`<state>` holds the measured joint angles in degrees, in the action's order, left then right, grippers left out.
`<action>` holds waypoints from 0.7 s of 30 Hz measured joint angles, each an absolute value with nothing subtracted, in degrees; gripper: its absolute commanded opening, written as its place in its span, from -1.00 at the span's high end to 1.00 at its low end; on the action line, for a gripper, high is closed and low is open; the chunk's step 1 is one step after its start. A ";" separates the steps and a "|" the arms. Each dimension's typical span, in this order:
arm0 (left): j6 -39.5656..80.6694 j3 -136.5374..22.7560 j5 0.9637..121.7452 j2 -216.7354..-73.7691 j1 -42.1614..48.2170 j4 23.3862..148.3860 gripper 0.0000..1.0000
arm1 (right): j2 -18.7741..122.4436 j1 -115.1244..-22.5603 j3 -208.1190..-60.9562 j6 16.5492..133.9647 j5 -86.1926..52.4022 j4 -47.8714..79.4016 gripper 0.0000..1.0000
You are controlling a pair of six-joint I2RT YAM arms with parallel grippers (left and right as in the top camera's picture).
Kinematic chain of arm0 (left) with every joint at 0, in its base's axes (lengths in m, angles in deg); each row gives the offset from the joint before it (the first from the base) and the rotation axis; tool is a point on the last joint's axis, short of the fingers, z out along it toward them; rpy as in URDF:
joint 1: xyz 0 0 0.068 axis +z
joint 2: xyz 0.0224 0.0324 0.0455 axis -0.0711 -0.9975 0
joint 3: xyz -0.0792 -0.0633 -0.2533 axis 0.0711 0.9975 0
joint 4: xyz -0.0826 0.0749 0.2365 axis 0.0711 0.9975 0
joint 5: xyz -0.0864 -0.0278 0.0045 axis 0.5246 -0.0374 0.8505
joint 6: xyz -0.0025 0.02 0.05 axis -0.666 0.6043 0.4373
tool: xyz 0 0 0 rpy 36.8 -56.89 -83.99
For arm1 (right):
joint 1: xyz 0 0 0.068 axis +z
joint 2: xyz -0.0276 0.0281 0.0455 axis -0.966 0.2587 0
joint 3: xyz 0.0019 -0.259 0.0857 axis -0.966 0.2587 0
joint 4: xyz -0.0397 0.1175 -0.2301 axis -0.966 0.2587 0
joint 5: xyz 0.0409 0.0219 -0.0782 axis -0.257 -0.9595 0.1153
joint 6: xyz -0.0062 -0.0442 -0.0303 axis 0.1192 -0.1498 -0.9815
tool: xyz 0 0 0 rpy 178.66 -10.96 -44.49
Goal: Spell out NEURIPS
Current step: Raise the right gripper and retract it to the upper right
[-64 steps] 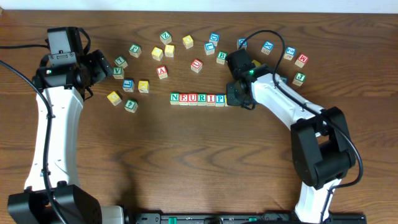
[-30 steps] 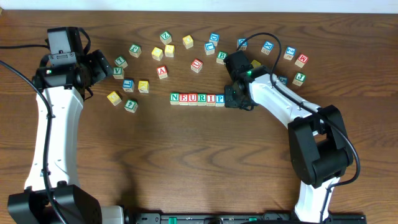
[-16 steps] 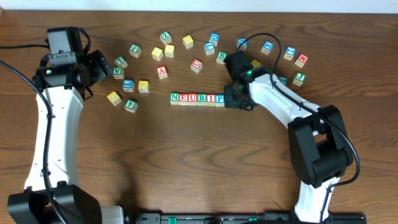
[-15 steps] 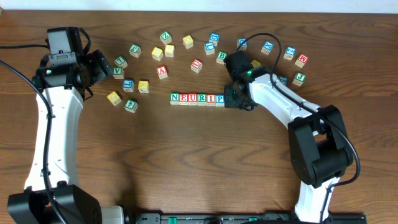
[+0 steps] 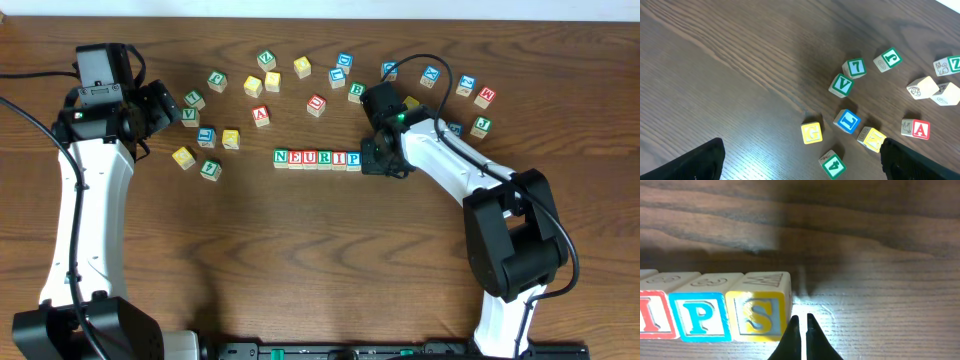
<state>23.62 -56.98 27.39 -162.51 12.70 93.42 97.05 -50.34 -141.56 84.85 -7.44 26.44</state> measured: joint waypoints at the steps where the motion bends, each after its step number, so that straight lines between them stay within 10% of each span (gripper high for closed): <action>1: 23.60 -56.98 27.39 -162.51 12.70 93.42 -0.95 | 96.94 -50.45 -141.56 84.85 -7.53 26.77 0.95; 21: 23.62 -56.98 27.39 -162.51 12.70 93.44 -0.95 | 75.17 -55.63 -141.50 82.58 -7.73 33.26 0.63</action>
<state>23.62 -56.98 27.39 -162.51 12.70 93.44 75.17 -55.63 -141.50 82.58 -7.73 33.26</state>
